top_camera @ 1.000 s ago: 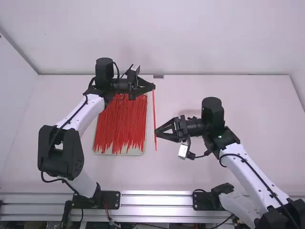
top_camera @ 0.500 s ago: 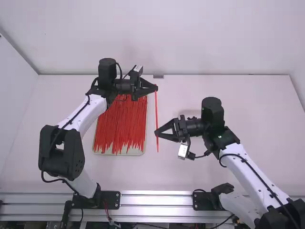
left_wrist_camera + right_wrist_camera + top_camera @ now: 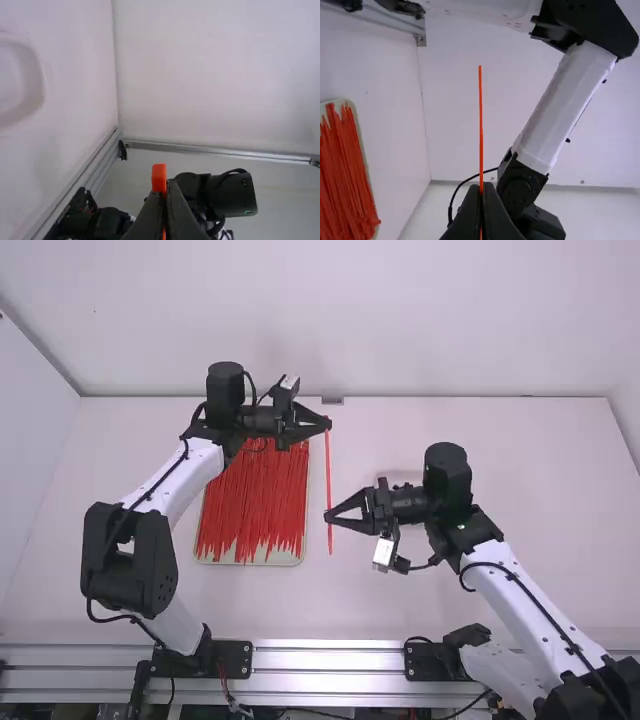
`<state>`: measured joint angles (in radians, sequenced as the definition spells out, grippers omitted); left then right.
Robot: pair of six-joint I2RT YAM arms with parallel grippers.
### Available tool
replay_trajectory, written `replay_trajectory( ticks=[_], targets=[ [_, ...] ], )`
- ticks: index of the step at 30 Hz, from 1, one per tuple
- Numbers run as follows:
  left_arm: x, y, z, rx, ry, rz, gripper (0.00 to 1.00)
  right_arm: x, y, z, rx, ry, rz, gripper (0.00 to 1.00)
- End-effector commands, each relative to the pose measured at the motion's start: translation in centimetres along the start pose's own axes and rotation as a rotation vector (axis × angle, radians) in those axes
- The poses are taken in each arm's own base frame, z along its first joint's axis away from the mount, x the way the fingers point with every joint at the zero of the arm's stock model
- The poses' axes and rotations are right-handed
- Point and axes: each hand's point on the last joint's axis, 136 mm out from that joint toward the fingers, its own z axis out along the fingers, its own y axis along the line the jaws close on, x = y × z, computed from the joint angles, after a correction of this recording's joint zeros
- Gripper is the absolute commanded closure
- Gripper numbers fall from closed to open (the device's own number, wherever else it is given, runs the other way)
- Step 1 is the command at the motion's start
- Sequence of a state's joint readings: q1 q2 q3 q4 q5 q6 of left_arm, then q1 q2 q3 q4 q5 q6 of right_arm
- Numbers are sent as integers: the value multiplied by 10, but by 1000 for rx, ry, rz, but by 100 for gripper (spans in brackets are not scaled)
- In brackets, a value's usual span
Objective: Fasten the cable tie
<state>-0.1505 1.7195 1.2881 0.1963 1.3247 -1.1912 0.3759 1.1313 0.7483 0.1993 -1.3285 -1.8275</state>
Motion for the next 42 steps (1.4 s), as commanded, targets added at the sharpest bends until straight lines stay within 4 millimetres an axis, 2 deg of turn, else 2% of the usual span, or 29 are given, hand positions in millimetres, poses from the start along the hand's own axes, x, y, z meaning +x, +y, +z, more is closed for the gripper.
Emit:
replay_trajectory(
  ticks=[1,12,19,25,31,32,34,39,42],
  targets=[
    [-4,-9,2,0,-14,131,98,-3,1,1,4,-22,164,100],
    [-30,-3,-8,-70,-141,447,98,8,-16,-6,46,9,630,100],
    [-30,-3,-5,-98,-134,759,99,17,-16,-16,66,43,863,100],
    [-30,-2,-5,-109,-128,899,99,27,-15,-18,87,100,861,100],
    [-12,-19,-3,-5,-51,1203,98,9,-18,-17,53,-4,837,100],
    [-13,-20,-3,-4,-52,1208,98,10,-19,-17,54,-3,841,100],
    [-13,-24,-3,3,-59,1244,98,14,-23,-18,71,13,881,100],
    [-15,-34,-4,16,-80,1340,98,42,-51,-24,215,91,1039,100],
    [-15,-33,-4,11,-80,1414,98,56,-64,-26,303,92,1125,100]
  ],
)
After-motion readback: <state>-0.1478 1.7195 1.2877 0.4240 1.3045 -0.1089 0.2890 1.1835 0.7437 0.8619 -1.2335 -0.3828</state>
